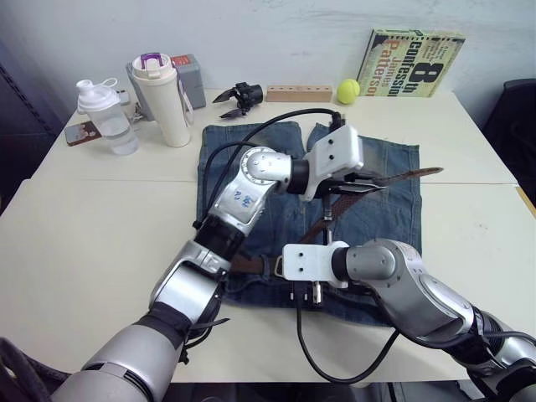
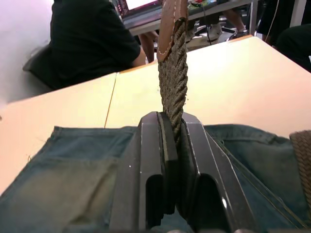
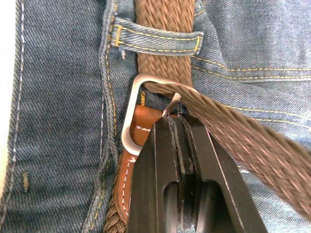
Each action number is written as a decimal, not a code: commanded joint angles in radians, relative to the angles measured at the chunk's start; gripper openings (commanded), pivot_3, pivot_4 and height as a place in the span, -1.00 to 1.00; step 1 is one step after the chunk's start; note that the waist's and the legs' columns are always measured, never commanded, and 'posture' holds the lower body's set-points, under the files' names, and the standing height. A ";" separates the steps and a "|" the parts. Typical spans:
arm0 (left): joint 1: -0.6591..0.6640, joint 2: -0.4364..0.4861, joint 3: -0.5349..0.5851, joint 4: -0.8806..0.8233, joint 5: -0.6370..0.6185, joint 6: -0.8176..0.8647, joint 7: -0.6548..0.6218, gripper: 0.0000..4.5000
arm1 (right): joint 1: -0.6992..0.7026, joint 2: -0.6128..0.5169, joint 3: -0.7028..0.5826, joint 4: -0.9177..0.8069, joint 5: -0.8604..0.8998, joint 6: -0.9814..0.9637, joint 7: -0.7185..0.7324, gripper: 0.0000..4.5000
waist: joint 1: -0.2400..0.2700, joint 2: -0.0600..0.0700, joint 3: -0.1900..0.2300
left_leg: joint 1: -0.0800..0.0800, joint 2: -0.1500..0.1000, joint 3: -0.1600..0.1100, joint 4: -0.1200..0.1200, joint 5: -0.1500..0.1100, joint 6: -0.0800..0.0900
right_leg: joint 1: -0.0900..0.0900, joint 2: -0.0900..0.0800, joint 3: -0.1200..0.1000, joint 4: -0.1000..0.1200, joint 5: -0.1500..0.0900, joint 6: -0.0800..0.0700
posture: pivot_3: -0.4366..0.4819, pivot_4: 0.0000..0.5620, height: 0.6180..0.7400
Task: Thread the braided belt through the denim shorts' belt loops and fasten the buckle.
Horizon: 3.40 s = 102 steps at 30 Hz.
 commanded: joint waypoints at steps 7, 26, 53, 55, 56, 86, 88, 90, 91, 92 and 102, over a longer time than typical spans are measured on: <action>-0.174 -0.173 0.032 -0.009 -0.030 -0.123 0.016 -1.00 | 0.100 0.000 0.232 0.152 0.018 0.035 0.134 -0.97 | 0.008 0.002 -0.001 | 0.000 0.000 -0.001 0.000 0.000 0.000 | 0.001 -0.001 0.000 -0.001 0.000 0.000 | -0.05 -0.47 -0.36; -0.282 -0.310 0.047 0.079 -0.022 -0.189 0.005 -1.00 | 0.120 0.027 0.222 0.152 -0.008 0.026 0.172 -0.97 | 0.021 0.006 -0.004 | 0.000 0.000 -0.001 0.000 -0.003 0.002 | 0.003 -0.002 -0.001 -0.006 0.001 0.001 | -0.05 -0.47 -0.36; 0.476 0.447 0.028 -0.375 0.286 -0.400 0.163 -1.00 | 0.112 0.297 -0.363 -0.095 0.179 0.359 -0.105 -0.97 | 0.004 0.009 0.009 | -0.012 0.006 0.000 -0.018 0.008 -0.007 | -0.019 0.008 0.002 -0.008 0.008 -0.006 | -0.05 -0.47 -0.36; 0.496 0.473 0.023 -0.413 0.298 -0.415 0.153 -1.00 | 0.117 0.293 -0.399 -0.128 0.213 0.390 -0.125 -0.97 | 0.012 0.010 0.010 | -0.018 0.003 -0.001 -0.017 0.012 -0.006 | -0.023 0.007 0.001 -0.008 0.008 -0.006 | -0.05 -0.47 -0.36; 0.502 0.483 0.025 -0.423 0.301 -0.429 0.152 -1.00 | 0.119 0.297 -0.425 -0.147 0.231 0.409 -0.131 -0.97 | 0.015 0.010 0.010 | -0.019 0.003 -0.001 -0.017 0.012 -0.005 | -0.023 0.006 0.001 -0.008 0.008 -0.006 | -0.05 -0.47 -0.36; 0.519 0.504 0.038 -0.439 0.242 -0.354 0.126 -1.00 | 0.496 0.025 -0.196 -0.302 -0.063 -0.225 -0.598 0.59 | 0.020 0.010 0.019 | -0.022 0.001 0.012 -0.017 0.016 -0.004 | -0.032 0.003 0.001 0.000 0.008 -0.005 | -0.05 -0.47 -0.36; 0.519 0.501 0.038 -0.441 0.240 -0.348 0.125 -1.00 | 0.498 0.038 -0.182 -0.296 -0.112 -0.227 -0.612 0.59 | 0.020 0.010 0.019 | -0.022 0.001 0.012 -0.016 0.016 -0.005 | -0.032 0.003 0.001 0.001 0.008 -0.005 | -0.05 -0.47 -0.36; 0.518 0.500 0.039 -0.442 0.239 -0.345 0.123 -1.00 | 0.504 0.045 -0.178 -0.290 -0.146 -0.230 -0.611 0.59 | 0.021 0.010 0.019 | -0.022 0.001 0.011 -0.016 0.016 -0.005 | -0.032 0.003 0.001 0.002 0.008 -0.005 | -0.05 -0.47 -0.36; 0.517 0.499 0.039 -0.440 0.240 -0.342 0.122 -1.00 | 0.514 0.047 -0.179 -0.286 -0.153 -0.219 -0.604 0.59 | 0.021 0.010 0.019 | -0.022 0.001 0.012 -0.015 0.016 -0.005 | -0.032 0.003 0.001 0.002 0.008 -0.005 | -0.05 -0.47 -0.36; 0.516 0.499 0.039 -0.437 0.241 -0.341 0.122 -1.00 | 0.525 0.050 -0.182 -0.283 -0.155 -0.208 -0.596 0.59 | 0.021 0.010 0.019 | -0.022 0.001 0.012 -0.015 0.016 -0.005 | -0.032 0.003 0.001 0.002 0.008 -0.005 | -0.05 -0.47 -0.36; 0.510 0.502 0.047 -0.428 0.244 -0.317 0.125 -1.00 | 0.534 0.095 -0.193 -0.269 -0.188 -0.116 -0.550 -0.73 | 0.020 0.010 0.019 | -0.022 0.001 0.012 -0.013 0.016 -0.004 | -0.032 0.003 0.001 0.004 0.008 -0.005 | -0.05 -0.47 -0.36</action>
